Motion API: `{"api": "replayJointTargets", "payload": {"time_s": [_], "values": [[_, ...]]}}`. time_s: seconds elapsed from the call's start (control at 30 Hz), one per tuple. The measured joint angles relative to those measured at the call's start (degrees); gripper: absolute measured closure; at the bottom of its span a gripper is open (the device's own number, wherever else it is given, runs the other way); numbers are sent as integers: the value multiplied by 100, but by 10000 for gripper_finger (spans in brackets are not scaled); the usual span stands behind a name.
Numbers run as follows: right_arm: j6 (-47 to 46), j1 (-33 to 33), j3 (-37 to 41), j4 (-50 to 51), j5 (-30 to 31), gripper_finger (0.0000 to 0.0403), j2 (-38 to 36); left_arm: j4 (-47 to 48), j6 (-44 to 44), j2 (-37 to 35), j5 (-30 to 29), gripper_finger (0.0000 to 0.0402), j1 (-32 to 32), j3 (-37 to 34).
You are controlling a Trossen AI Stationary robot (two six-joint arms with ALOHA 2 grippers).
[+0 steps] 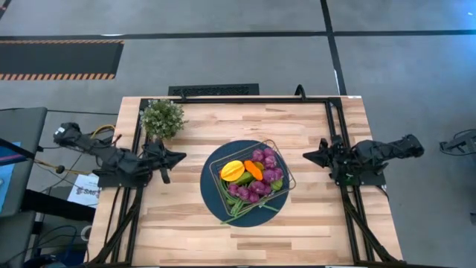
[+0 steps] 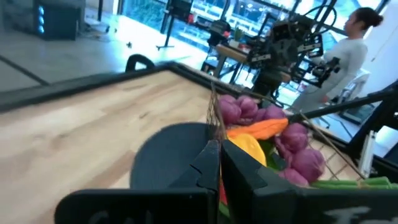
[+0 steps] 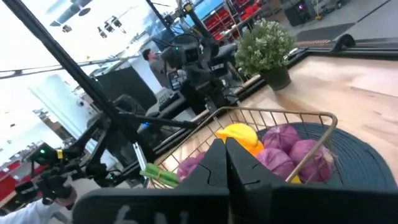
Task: Build produce basket
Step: Return to Home Position
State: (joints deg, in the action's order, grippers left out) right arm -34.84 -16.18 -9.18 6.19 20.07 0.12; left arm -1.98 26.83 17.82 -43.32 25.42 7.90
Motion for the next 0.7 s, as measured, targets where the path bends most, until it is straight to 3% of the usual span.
{"api": "replayJointTargets", "payload": {"time_s": [0.2,0.37,0.7], "values": [[69,190,-6,19,-22,401,-1,11,-668,-547,973,401,-868,0],[182,296,-6,-19,-156,402,0,283,-667,-957,1916,401,-1465,0],[645,-5,112,-471,-367,402,0,948,-337,-1197,2355,401,-1684,0]]}}
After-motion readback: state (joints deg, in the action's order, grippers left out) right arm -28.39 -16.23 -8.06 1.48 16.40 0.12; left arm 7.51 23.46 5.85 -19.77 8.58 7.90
